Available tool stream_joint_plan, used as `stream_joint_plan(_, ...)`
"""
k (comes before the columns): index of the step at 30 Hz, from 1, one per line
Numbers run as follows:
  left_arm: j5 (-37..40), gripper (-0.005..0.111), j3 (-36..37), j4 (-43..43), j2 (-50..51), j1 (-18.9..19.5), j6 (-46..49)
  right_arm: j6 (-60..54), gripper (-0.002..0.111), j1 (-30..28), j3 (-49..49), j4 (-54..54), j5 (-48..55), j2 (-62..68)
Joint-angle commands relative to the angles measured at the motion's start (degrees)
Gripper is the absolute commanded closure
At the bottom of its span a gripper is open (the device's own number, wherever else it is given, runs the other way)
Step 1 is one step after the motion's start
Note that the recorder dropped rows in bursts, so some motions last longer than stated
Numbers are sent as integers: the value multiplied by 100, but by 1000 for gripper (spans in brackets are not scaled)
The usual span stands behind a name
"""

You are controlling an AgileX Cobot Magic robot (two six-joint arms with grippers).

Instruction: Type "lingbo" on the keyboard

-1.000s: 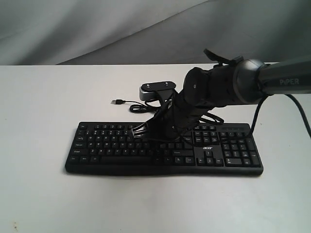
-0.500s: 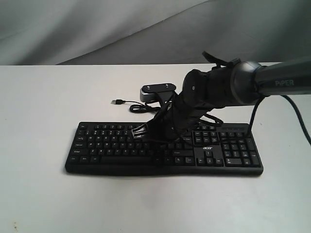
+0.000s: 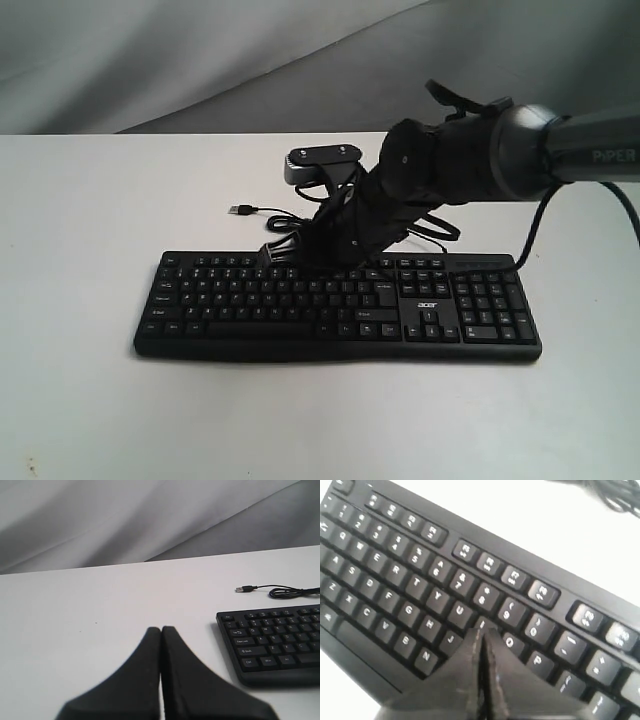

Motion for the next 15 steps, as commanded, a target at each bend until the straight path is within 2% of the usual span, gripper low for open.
stream_joint_plan(1,-26,106,25,-46,-15,11,-23,-198,108,62,-331,93,165,101)
stream_joint_plan(15,-26,106,25,-46,-15,11,-23,-245,108,62,-419,170,145,453)
